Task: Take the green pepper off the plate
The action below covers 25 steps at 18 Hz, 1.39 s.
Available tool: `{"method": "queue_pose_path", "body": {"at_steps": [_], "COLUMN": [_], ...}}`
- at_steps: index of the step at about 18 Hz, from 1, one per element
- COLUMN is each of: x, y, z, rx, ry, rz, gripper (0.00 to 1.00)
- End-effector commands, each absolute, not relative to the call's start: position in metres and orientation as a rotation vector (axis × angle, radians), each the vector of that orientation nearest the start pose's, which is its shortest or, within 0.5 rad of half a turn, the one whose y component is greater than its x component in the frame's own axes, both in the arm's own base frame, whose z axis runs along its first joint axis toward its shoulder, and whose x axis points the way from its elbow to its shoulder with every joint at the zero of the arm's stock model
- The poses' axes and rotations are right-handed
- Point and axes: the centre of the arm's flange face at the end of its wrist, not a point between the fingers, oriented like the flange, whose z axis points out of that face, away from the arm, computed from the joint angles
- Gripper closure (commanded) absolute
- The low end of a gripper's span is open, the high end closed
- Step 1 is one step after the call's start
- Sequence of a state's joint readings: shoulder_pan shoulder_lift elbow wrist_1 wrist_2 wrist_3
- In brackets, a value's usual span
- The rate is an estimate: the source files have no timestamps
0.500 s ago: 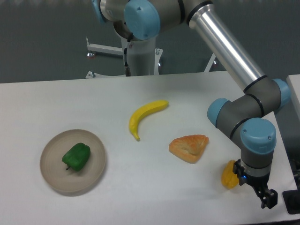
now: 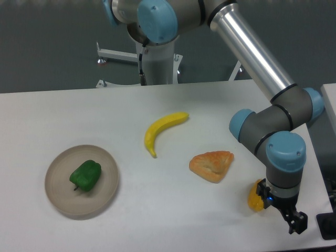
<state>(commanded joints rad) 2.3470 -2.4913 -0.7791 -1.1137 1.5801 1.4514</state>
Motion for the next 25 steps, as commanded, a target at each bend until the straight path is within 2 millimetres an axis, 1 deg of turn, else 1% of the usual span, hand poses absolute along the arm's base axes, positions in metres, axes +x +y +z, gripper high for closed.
{"method": "queue_pose_path", "body": {"at_steps": [3, 5, 7, 9, 11, 13, 17, 19, 20, 22, 23, 25], "x": [-0.488, -0.463, -0.440, -0.408, -0.379, -0.351, -0.289, -0.259, -0.245, -0.227, -0.212, -0.194], "y": [0.694, 0.697, 0.696, 0.702, 0.699, 0.699, 0.697, 0.696, 0.693, 0.679, 0.677, 0.678], "z": [0.316, 0.321, 0.322, 0.326, 0.330, 0.340, 0.351, 0.353, 0.350, 0.357, 0.358, 0.351], "rx": [-2.821, -2.828, -2.849, -2.865, -2.879, -2.866, -2.856, -2.855, -2.860, -2.831, -2.817, -2.820], "ry": [0.896, 0.853, 0.769, 0.671, 0.538, 0.451, 0.256, 0.209, 0.194, 0.157, 0.149, 0.125], "rz": [0.403, 0.369, 0.324, 0.288, 0.226, 0.168, 0.032, -0.011, -0.023, -0.029, -0.059, -0.105], "gripper": [0.00, 0.00, 0.00, 0.00, 0.00, 0.00, 0.00, 0.00, 0.00, 0.00, 0.00, 0.00]}}
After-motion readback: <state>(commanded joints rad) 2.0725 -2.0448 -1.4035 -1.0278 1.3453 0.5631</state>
